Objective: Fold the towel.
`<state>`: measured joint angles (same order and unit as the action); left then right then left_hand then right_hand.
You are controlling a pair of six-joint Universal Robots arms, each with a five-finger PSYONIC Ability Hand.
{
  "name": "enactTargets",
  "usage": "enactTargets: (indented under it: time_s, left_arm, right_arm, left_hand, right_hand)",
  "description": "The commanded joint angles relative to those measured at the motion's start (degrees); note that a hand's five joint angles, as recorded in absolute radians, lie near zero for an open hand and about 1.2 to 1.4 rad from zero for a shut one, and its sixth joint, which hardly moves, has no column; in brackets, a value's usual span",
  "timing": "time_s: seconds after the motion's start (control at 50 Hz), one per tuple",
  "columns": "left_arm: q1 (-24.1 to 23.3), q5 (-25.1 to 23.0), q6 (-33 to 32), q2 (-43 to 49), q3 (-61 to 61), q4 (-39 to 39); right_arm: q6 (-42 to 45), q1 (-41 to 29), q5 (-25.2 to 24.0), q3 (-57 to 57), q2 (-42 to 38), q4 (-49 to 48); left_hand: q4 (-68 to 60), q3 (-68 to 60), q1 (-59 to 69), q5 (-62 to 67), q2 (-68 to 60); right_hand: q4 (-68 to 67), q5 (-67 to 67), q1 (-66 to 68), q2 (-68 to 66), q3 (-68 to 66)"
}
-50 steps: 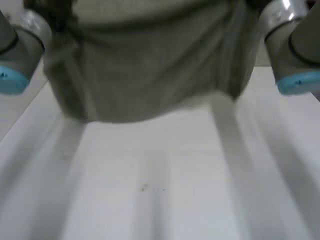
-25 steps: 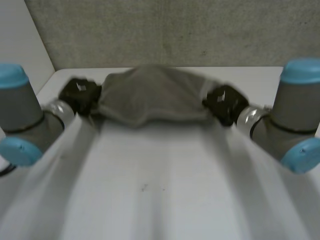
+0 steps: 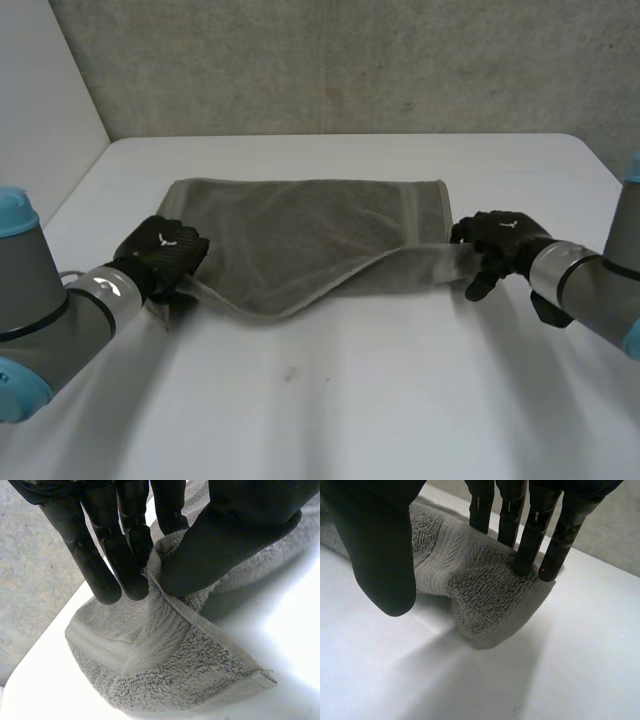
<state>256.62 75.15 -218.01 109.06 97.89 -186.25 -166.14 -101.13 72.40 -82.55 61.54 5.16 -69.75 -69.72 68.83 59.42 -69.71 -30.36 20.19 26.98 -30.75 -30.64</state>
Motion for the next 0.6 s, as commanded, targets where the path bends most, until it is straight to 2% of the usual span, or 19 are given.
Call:
enactTargets:
  time_s: [0.02, 0.08, 0.1, 0.12, 0.14, 0.16, 0.2, 0.22, 0.24, 0.26, 0.28, 0.36, 0.44, 0.56, 0.6]
  left_arm:
    - [0.28, -0.01, 0.04, -0.07, 1.07, -0.17]
    - [0.63, -0.01, 0.13, -0.07, 1.42, -0.17]
    - [0.72, -0.01, 0.13, -0.07, 1.60, -0.17]
    - [0.72, -0.01, 0.13, -0.07, 1.60, -0.25]
    - [0.72, -0.01, 0.13, -0.07, 1.60, -0.25]
    - [0.81, -0.01, 0.13, 0.01, 1.51, -0.25]
    - [0.81, -0.01, 0.13, 0.02, 1.60, -0.25]
    - [0.90, -0.01, 0.13, 0.02, 1.51, -0.25]
    - [0.90, -0.01, 0.13, 0.02, 1.51, -0.25]
    - [0.98, -0.01, 0.13, 0.02, 1.51, -0.17]
    - [1.16, -0.01, 0.13, 0.02, 1.60, -0.17]
    - [1.78, -0.01, 0.13, 0.02, 1.60, -0.17]
    - [2.39, -0.01, 0.13, -0.07, 1.95, -0.17]
    - [2.21, -0.01, 0.22, -0.07, 1.86, -0.25]
    - [1.95, -0.01, 0.22, -0.07, 1.78, -0.25]
  right_arm:
    - [-0.59, 1.81, -1.74, 0.63, -0.02, -0.06]
    - [-0.50, 1.99, -2.44, 0.63, -0.02, -0.06]
    - [-0.50, 1.99, -2.36, 0.55, -0.02, -0.06]
    - [-0.50, 1.99, -2.27, 0.37, -0.02, -0.23]
    - [-0.50, 1.99, -2.27, 0.37, -0.02, -0.23]
    - [-0.50, 1.90, -2.18, -0.15, 0.07, -0.76]
    - [-0.42, 1.72, -1.92, -0.25, 0.07, -1.38]
    - [-0.33, 1.55, -1.22, 0.01, 0.07, -1.64]
    - [-0.33, 1.55, -1.21, 0.02, 0.07, -1.64]
    - [0.02, 1.55, -0.60, 0.10, 0.33, -1.55]
    - [1.16, 1.55, 0.62, -0.16, 0.86, -2.07]
    - [5.74, 1.55, 4.24, 0.02, 2.18, -3.22]
    - [12.14, 1.81, 7.84, -0.42, 4.29, -2.35]
    - [12.68, 1.37, 7.49, -1.48, 3.94, -0.94]
    - [12.50, 1.37, 5.74, -2.35, 3.94, 0.29]
  left_hand:
    - [-10.25, -10.28, 11.17, 10.58, -10.29]
    - [-10.25, -10.28, 11.17, 10.58, -10.29]
    - [-10.25, -10.28, 11.17, 10.58, -10.29]
    - [-10.25, -10.28, 11.17, 10.58, -10.29]
    - [-10.25, -10.28, 11.17, 10.58, -10.29]
    - [-10.25, -10.28, 11.17, 10.58, -10.29]
    - [-10.25, -10.28, 11.17, 10.58, -10.29]
    - [-10.25, -10.28, 11.17, 10.58, -10.29]
    - [-10.25, -10.28, 11.17, 10.58, -10.29]
    - [-10.25, -10.28, 11.17, 10.58, -10.29]
    - [-10.25, -10.28, 11.17, 10.58, -10.29]
    - [-10.25, -10.28, 11.17, 10.58, -10.29]
    - [-10.25, -10.28, 11.17, 10.58, -10.29]
    - [-10.25, -10.28, 11.17, 10.58, -10.29]
    - [-10.25, -10.28, 11.17, 10.58, -10.29]
  right_hand:
    - [-3.61, 3.78, 6.99, -3.22, -3.33]
    - [-6.13, 6.30, 9.52, -5.74, -5.85]
    - [-12.13, 12.30, 15.51, -11.73, -11.84]
    - [-34.00, 34.18, 37.39, -33.61, -33.72]
    - [-34.22, 34.39, 37.61, -33.83, -33.94]
    - [-46.38, 46.55, 49.76, -45.99, -46.10]
    - [-43.81, 43.98, 47.20, -43.42, -43.53]
    - [-33.65, 33.83, 37.04, -33.26, -33.37]
    - [-33.55, 33.72, 36.94, -33.16, -33.27]
    - [-11.74, 11.91, 15.12, -11.34, -11.45]
    - [-1.86, 2.03, 5.24, -1.47, -1.58]
    - [-2.10, 2.27, 5.48, -1.70, -1.81]
    - [7.99, -7.82, -4.61, 8.38, 8.27]
    - [7.66, -7.49, -4.28, 8.05, 7.94]
    - [7.66, -7.49, -4.28, 8.05, 7.94]
